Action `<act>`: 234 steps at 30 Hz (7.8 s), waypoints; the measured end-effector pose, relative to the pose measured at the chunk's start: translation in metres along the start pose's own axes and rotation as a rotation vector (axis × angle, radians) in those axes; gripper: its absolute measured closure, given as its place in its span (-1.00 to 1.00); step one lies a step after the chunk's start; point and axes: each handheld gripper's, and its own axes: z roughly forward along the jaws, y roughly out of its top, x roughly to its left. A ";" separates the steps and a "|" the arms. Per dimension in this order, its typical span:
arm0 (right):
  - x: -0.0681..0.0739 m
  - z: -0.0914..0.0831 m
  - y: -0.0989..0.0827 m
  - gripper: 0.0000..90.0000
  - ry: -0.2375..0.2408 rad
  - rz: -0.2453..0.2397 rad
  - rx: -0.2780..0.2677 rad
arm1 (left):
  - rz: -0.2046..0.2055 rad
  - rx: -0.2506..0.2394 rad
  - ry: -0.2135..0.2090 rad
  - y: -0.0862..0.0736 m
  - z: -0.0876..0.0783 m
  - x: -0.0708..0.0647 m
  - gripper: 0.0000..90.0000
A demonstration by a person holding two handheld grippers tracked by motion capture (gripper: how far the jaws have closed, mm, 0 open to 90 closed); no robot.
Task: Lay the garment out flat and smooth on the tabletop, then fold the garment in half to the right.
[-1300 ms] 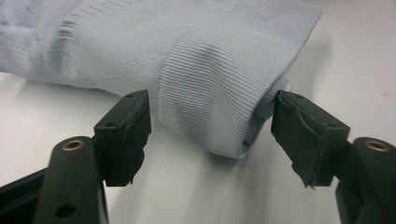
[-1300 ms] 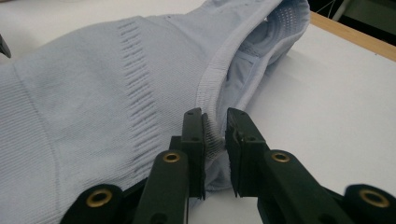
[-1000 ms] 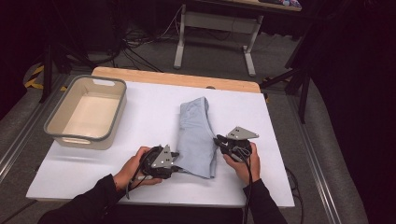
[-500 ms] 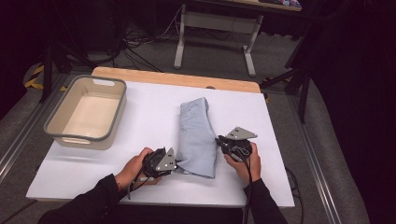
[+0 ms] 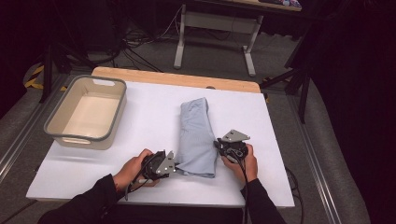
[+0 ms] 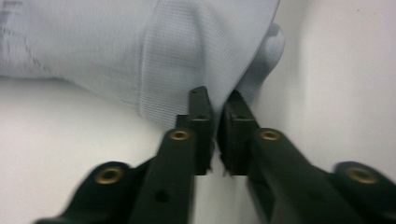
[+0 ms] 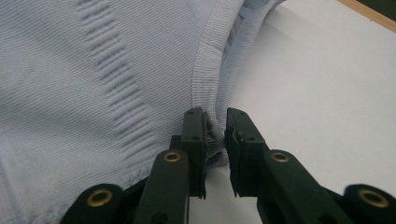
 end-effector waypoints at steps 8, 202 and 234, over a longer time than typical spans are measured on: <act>-0.002 0.002 -0.002 0.70 0.015 0.028 -0.001 | -0.117 -0.033 -0.013 -0.001 0.004 0.009 0.10; -0.002 -0.014 0.013 0.56 0.101 0.087 -0.176 | -0.153 -0.121 -0.010 -0.006 0.019 0.033 0.26; -0.021 0.102 0.106 0.98 0.250 -0.028 -0.103 | -0.154 -0.119 -0.110 -0.003 0.020 0.032 0.83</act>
